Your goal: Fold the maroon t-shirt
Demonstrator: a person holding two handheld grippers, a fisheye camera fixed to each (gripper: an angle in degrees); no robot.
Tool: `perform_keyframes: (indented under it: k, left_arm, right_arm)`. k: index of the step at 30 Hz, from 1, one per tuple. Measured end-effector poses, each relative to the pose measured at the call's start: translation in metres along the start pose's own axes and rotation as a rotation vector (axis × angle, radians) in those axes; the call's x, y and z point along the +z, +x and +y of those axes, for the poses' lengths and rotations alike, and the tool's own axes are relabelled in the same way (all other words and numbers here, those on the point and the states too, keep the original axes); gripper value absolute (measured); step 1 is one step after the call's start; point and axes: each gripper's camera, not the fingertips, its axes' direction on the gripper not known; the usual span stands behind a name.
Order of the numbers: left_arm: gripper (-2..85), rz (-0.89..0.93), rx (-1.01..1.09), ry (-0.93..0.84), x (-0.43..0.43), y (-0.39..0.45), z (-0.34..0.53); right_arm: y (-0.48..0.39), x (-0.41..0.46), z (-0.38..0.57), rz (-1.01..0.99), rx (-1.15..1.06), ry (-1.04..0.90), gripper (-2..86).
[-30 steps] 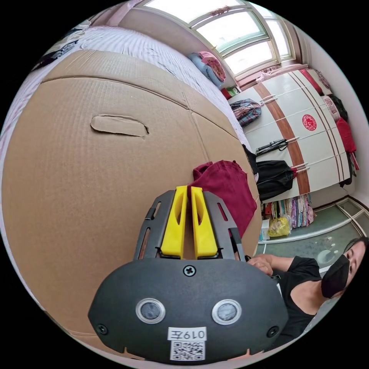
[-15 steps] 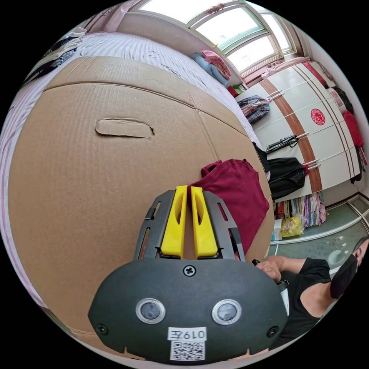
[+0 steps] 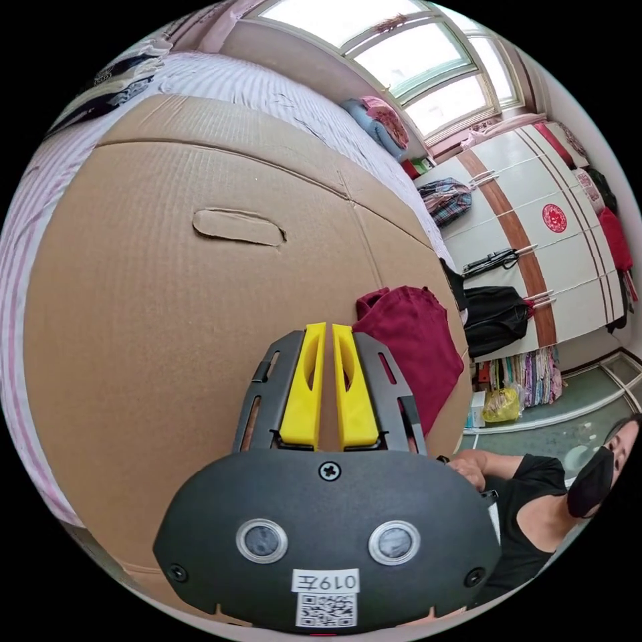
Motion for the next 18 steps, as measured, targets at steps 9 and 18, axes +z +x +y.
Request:
perform_keyframes:
  k: [9,18]
  left_arm:
    - [0.8,-0.078,0.283,-0.082,0.038,0.075,-0.033]
    - [0.8,-0.147,0.3,-0.159,0.059,0.093,-0.043]
  right_arm:
    - [0.05,-0.012,0.018,-0.016,0.102,-0.029,8.8]
    - [0.061,-0.013,0.006,-0.02,0.098,-0.068,7.9]
